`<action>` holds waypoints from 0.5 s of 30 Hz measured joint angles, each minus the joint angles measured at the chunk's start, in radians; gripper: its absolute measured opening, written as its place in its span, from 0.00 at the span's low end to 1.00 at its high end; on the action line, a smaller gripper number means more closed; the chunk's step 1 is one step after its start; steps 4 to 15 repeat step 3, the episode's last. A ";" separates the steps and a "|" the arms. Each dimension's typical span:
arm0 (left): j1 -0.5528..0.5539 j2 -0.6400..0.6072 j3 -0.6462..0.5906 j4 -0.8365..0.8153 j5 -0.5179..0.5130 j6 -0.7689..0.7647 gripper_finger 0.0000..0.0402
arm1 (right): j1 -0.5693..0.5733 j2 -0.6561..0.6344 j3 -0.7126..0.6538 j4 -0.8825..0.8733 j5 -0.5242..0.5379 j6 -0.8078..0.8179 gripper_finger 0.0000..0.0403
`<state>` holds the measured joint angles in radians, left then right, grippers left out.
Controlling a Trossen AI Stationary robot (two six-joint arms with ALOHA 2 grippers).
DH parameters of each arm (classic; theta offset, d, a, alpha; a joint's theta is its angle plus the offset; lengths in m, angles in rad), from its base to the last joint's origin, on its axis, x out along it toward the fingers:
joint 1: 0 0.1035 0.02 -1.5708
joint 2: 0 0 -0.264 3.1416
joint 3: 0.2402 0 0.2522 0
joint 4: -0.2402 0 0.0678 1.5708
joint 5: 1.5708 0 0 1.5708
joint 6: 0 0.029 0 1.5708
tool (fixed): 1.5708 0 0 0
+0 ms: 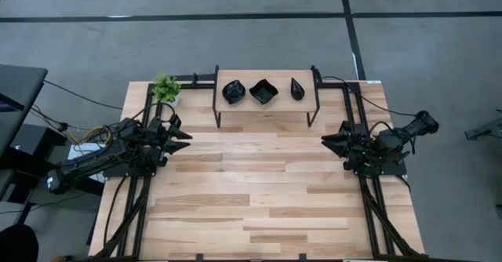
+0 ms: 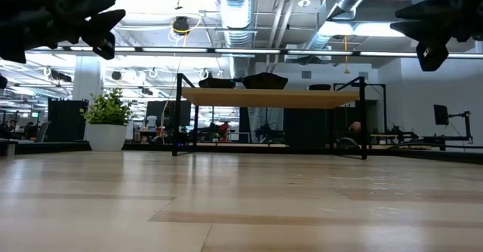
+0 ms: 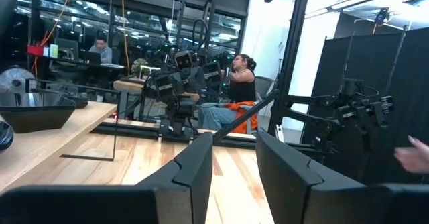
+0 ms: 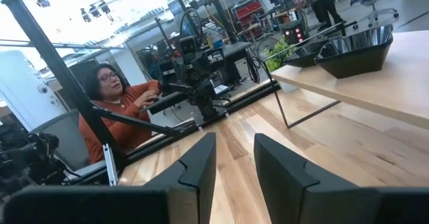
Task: Pick & Place Mini shaped plates
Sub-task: Return to Home Position
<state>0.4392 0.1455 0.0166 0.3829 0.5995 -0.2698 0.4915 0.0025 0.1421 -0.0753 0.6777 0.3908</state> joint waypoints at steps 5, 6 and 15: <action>0.000 0.000 0.000 0.000 0.000 0.000 0.29 | 0.000 0.000 0.000 0.000 0.000 0.000 0.24; 0.000 0.000 0.000 0.000 0.000 0.000 0.29 | 0.000 0.000 0.000 0.000 0.000 0.000 0.24; 0.000 0.000 0.000 0.000 0.000 0.000 0.29 | 0.000 0.000 0.000 0.000 0.000 0.000 0.24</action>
